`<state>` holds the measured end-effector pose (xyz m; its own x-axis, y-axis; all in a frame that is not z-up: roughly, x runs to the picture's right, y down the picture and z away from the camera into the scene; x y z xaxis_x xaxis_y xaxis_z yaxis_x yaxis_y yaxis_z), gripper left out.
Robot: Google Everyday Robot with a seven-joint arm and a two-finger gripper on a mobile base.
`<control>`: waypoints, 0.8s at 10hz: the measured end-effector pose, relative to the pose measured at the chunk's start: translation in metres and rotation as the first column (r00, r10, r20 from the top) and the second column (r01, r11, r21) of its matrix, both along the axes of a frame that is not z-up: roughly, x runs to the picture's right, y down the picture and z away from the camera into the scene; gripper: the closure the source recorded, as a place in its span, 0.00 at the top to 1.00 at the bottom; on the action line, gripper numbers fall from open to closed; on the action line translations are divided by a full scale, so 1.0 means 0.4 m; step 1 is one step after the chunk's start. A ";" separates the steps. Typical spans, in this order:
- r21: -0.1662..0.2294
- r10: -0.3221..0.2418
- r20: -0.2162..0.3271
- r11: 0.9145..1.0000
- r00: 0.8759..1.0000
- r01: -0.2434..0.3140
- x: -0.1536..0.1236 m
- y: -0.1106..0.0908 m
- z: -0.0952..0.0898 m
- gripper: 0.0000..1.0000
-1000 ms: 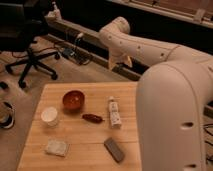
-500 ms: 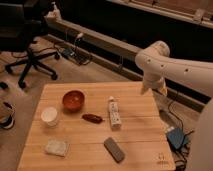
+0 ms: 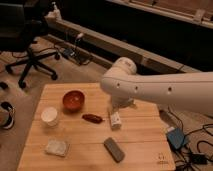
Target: Move the arm in a circular motion
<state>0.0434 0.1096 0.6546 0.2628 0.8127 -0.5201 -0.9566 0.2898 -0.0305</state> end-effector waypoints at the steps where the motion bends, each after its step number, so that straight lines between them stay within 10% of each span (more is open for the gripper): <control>1: -0.034 -0.075 0.105 0.996 0.992 0.079 -0.133 0.045 -0.033 0.73; 3: -0.049 -0.160 0.251 0.983 0.955 0.177 -0.313 0.079 -0.068 0.73; 5: -0.015 -0.238 0.426 0.963 0.873 0.270 -0.546 0.069 -0.091 0.73; 7: 0.056 -0.280 0.516 0.954 0.809 0.295 -0.704 -0.028 -0.041 0.73; 8: 0.096 -0.293 0.518 0.953 0.803 0.286 -0.722 -0.108 0.022 0.73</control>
